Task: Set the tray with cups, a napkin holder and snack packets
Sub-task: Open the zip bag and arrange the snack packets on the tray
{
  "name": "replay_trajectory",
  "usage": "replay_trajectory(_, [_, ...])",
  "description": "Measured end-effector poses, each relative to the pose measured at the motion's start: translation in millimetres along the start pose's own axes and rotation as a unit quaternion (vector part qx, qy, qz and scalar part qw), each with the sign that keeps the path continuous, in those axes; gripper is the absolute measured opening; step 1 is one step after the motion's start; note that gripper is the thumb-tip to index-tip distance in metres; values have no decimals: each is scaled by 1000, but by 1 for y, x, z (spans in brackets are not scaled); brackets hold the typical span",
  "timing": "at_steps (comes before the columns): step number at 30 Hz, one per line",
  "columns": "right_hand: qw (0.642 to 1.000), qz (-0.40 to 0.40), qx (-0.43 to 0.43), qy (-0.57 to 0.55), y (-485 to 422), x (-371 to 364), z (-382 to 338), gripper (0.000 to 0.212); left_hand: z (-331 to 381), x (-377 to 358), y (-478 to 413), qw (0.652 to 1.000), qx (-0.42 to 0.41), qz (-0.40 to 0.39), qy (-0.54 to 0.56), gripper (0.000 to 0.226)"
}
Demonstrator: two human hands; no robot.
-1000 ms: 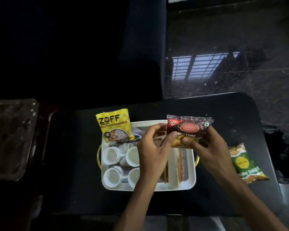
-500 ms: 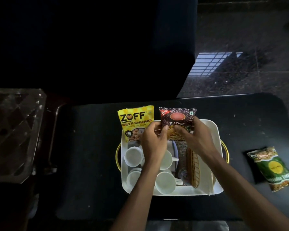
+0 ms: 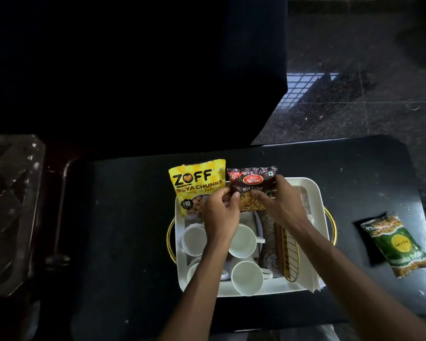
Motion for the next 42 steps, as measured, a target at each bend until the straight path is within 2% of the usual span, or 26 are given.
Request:
replay_trajectory(7, [1000, -5, -19, -4, -2, 2, -1, 54, 1, 5, -2, 1000, -9, -3, 3, 34])
replay_trajectory(11, [999, 9, -29, -38, 2, 17, 7, 65, 7, 18, 11, 999, -19, 32, -2, 33])
replay_trajectory(15, [996, 31, -26, -74, 14, 42, 23, 65, 24, 18, 33, 997, -45, 52, 34, 30])
replay_trajectory(20, [990, 56, -42, -125, 29, 78, 55, 57, 59, -18, 55, 990, -63, 9, 129, 28])
replay_trajectory(23, [987, 65, -46, -137, 39, 101, 78, 54, 82, -54, 70, 986, -76, -39, 144, 30])
replay_trajectory(32, [988, 69, -63, -122, 53, 163, 161, 55, 117, -164, 112, 980, -103, -144, 91, 31])
replay_trajectory(36, [989, 96, -58, -95, 54, 191, 198, 45, 116, -209, 126, 978, -87, -177, 63, 31])
replay_trajectory(42, [991, 115, -57, -50, 49, 223, 238, 50, 107, -258, 138, 981, -27, -191, 21, 33])
Point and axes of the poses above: each hand's wrist, its own y-axis away from the middle knuckle, its own x-axis out of the back of the hand, z = x × y, the point moved 5 cm from there along -y, towards the middle knuckle, and after that the axes turned 13 degrees about -x, right-handed, at the moved point
